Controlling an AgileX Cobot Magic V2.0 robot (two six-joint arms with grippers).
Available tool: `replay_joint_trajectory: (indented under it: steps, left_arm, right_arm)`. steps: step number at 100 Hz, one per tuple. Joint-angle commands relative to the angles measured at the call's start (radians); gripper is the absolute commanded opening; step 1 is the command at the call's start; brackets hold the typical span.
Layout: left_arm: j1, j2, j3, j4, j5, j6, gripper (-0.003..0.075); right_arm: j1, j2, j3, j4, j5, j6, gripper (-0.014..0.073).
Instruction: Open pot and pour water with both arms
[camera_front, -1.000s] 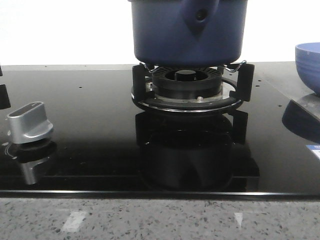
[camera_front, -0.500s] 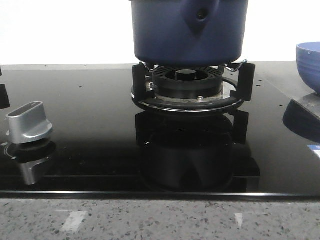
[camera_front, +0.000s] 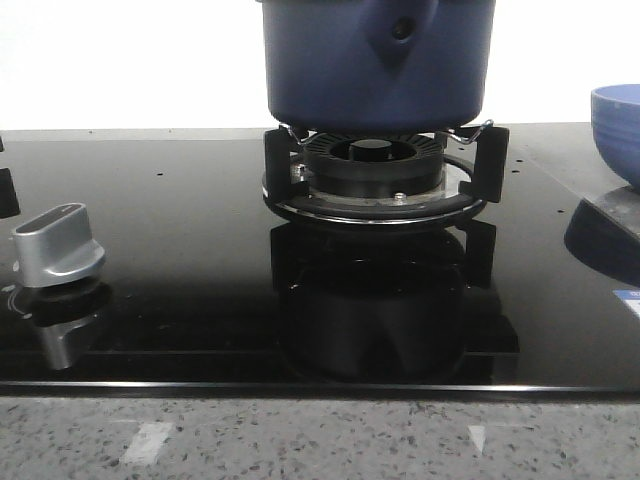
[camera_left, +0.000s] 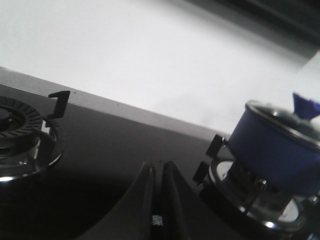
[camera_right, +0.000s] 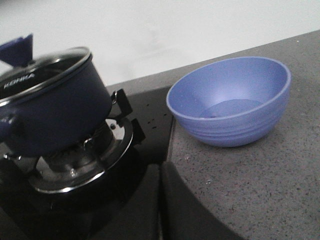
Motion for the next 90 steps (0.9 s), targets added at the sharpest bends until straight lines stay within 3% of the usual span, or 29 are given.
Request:
replay_joint_trajectory:
  steps: [1,26,39,74,81,90]
  left_arm:
    - [-0.008,0.071,-0.081,0.038,-0.005,0.046,-0.0020]
    - [-0.008,0.219,-0.168,0.038,0.080,0.269,0.0000]
    - [-0.008,0.272,-0.186,0.038,0.088,0.276,0.0057]
    - [-0.008,0.297,-0.186,0.036,0.095,0.301,0.0056]
    - [-0.008,0.297,-0.186,0.022,0.095,0.355,0.0098]
    - [-0.008,0.297,-0.186,-0.047,0.095,0.418,0.0225]
  right_arm:
    - [0.018,0.042,-0.061,-0.011,-0.031,-0.102,-0.0074]
    - [0.027,0.056,-0.086,-0.011,-0.031,-0.214,-0.0074]
    - [0.027,0.056,-0.086,-0.017,-0.029,-0.214,-0.0074]
    - [0.027,0.056,-0.086,-0.020,-0.029,-0.214,-0.0074]
    - [0.027,0.056,-0.086,-0.020,-0.033,-0.214,-0.0074]
    - [0.027,0.056,-0.086,-0.020,-0.039,-0.214,-0.0052]
